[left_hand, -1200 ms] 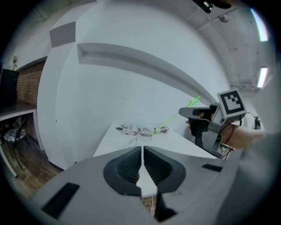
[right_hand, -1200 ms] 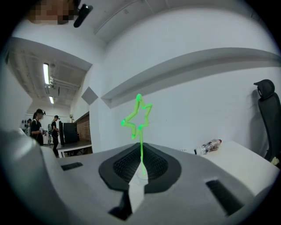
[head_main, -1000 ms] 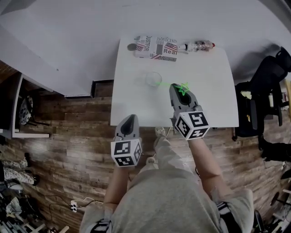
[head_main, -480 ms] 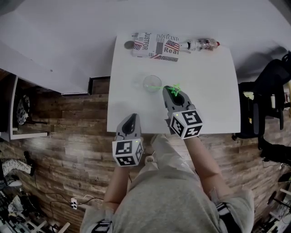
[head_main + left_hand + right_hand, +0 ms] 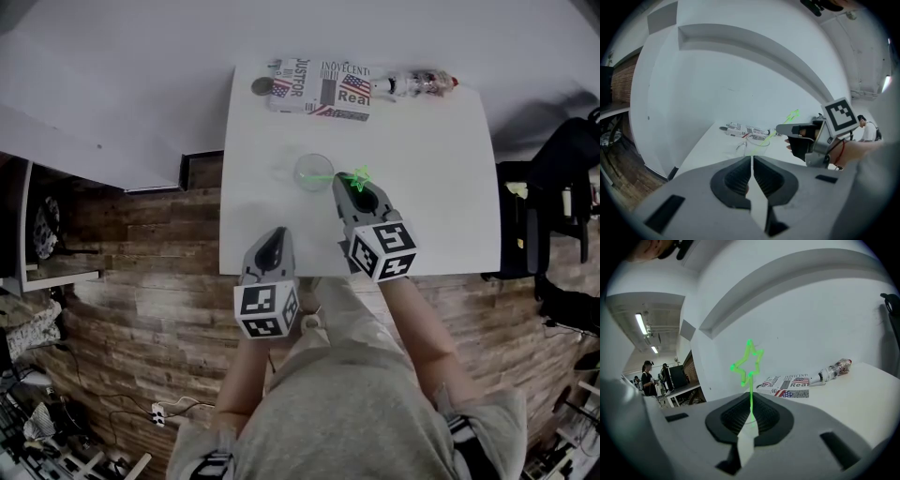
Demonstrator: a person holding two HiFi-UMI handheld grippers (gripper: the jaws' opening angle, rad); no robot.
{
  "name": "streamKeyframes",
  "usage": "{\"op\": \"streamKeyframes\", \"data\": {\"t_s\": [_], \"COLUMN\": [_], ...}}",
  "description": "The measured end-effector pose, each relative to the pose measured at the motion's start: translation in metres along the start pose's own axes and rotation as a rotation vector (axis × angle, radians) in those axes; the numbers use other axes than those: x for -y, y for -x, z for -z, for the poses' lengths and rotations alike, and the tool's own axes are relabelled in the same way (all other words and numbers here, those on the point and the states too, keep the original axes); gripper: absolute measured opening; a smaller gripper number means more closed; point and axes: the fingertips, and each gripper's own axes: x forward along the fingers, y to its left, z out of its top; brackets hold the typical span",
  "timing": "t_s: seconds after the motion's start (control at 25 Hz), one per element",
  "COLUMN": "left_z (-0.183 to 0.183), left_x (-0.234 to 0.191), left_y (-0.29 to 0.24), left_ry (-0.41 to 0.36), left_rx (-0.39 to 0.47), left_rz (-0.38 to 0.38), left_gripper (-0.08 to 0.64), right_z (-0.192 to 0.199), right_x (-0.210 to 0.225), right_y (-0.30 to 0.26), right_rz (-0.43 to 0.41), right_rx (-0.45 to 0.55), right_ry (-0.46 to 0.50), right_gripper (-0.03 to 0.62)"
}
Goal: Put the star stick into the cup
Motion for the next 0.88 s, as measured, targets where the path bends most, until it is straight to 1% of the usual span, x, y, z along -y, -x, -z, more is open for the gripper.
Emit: {"op": "streamKeyframes", "data": {"t_s": [0.16, 0.44, 0.64, 0.88], "left_z": [0.0, -0.001, -0.003, -0.006], "left_x": [0.001, 0.001, 0.003, 0.006], "left_y": [-0.001, 0.005, 0.014, 0.028], "left_ry": [0.003, 0.005, 0.009, 0.015], "left_rx": [-0.001, 0.01, 0.022, 0.04], "left_rz": [0.001, 0.0, -0.004, -0.005], "left_gripper": [0.017, 0.017, 0.017, 0.017], "right_z": [-0.001, 0.006, 0.011, 0.009], "right_x": [0.003, 0.014, 0.021, 0.021], "right_y": [0.0, 0.003, 0.008, 0.019], "right_rz": [0.01, 0.065, 0.089, 0.116], "right_rx": [0.003, -0.007, -0.019, -0.015], "right_ry": [0.0, -0.002, -0.007, -0.006], "right_gripper": [0.012, 0.02, 0.044, 0.055]}}
